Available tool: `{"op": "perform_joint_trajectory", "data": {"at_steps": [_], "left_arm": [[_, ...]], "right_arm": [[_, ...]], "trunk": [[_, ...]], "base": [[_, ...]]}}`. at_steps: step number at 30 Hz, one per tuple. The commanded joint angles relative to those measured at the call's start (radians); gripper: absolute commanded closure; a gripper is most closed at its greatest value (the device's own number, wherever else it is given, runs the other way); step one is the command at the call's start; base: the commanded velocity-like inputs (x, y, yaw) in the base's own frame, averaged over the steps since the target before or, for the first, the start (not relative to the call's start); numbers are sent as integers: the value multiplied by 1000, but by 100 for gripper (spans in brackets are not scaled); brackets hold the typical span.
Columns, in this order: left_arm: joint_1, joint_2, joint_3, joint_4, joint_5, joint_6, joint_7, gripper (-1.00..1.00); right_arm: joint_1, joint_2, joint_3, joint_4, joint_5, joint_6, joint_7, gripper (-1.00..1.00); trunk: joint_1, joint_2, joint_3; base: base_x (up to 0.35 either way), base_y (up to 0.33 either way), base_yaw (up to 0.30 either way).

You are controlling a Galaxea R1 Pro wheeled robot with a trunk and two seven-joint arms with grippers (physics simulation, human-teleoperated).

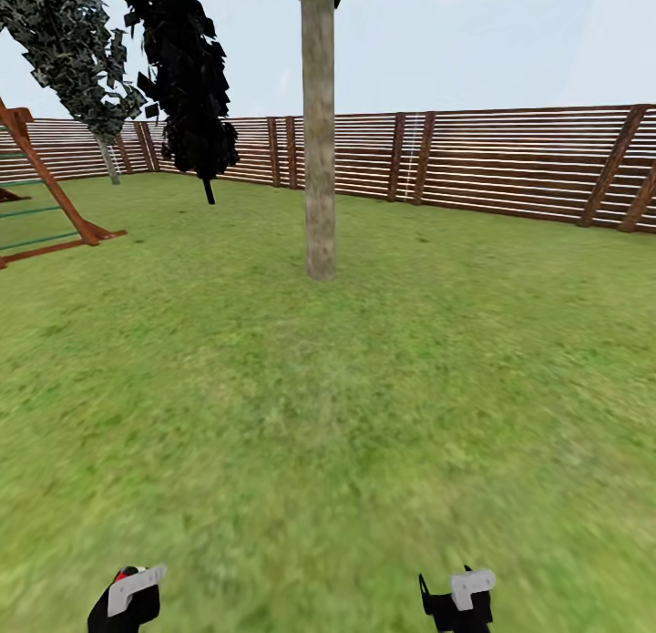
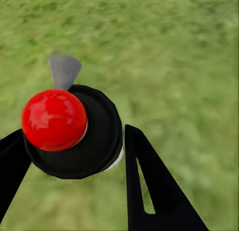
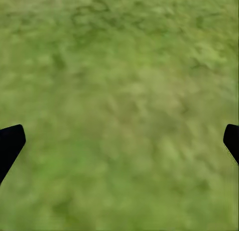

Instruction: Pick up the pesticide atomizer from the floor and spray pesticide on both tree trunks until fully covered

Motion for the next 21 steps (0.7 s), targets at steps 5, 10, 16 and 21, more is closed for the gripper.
{"op": "perform_joint_trajectory", "data": {"at_steps": [5,10,16,21], "left_arm": [[0,-2,-7,-1,2,-3,8,100],[0,-5,-7,-2,-2,-3,8,100],[0,-4,-7,-2,-2,-3,8,100],[0,-4,-8,-2,-1,-3,8,100]], "right_arm": [[-1,-1,8,1,4,-1,-10,-100],[-1,-1,8,1,4,-1,-11,-100],[-1,-5,8,1,4,-1,-10,-100],[-1,-5,8,1,4,-1,-10,-100]], "trunk": [[0,0,-1],[0,0,-1],[0,0,-1],[0,0,-1]], "base": [[340,0,0],[340,0,0],[340,0,0],[340,0,0]]}}
